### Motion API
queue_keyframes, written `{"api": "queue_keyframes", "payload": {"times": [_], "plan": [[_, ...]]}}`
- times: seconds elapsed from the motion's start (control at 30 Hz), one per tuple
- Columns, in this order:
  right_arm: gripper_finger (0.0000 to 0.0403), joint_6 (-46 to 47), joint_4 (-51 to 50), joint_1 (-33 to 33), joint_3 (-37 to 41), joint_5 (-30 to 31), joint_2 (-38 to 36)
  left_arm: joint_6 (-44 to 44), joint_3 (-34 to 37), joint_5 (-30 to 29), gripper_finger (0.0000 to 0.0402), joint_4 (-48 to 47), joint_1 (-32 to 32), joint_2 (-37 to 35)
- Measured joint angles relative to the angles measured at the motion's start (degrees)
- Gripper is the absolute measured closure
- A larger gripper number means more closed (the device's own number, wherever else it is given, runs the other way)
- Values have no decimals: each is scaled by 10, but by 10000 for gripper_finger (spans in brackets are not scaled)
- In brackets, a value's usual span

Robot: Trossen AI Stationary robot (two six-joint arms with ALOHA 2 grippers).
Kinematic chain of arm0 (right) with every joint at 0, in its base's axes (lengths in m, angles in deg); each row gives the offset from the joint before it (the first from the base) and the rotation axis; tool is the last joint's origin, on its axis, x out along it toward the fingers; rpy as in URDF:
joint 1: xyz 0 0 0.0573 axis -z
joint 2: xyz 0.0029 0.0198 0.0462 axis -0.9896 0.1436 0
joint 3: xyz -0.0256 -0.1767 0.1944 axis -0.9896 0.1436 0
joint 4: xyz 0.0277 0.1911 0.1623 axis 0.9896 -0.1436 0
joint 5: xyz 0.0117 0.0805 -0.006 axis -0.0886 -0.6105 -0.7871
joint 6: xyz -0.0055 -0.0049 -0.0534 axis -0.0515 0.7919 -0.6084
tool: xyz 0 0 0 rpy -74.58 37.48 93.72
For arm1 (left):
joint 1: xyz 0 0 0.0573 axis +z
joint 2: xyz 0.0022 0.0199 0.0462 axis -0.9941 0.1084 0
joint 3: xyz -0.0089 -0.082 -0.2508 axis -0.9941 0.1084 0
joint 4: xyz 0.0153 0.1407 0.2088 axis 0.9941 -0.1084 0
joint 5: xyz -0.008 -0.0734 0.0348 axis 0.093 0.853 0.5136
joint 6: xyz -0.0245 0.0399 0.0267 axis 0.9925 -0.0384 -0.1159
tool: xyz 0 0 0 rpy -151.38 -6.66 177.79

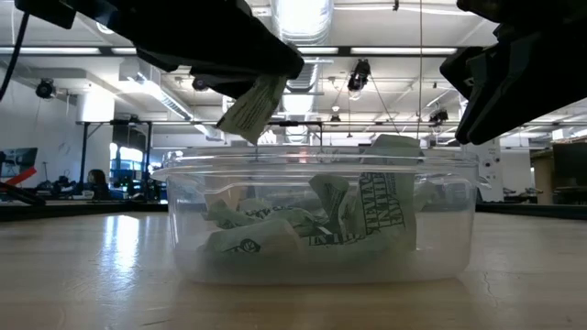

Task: Pick and place Stevia / Truvia into bins
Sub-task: Put the white stevia packet into the bottom transparent bin, then return to Home Position

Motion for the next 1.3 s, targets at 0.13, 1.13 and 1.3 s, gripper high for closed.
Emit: {"api": "queue_keyframes", "payload": {"times": [0.13, 1.13, 1.3], "plan": [[346, 0, 1, 0, 1, 0, 0, -1, 1, 2, 384, 0, 1, 0], [346, -119, 14, 0, -49, 17, -60, -201, 13, -202, 252, -101, 17, -174], [346, -143, 19, -3, -41, 78, -127, -216, 68, -189, 252, -58, 60, -231]]}}
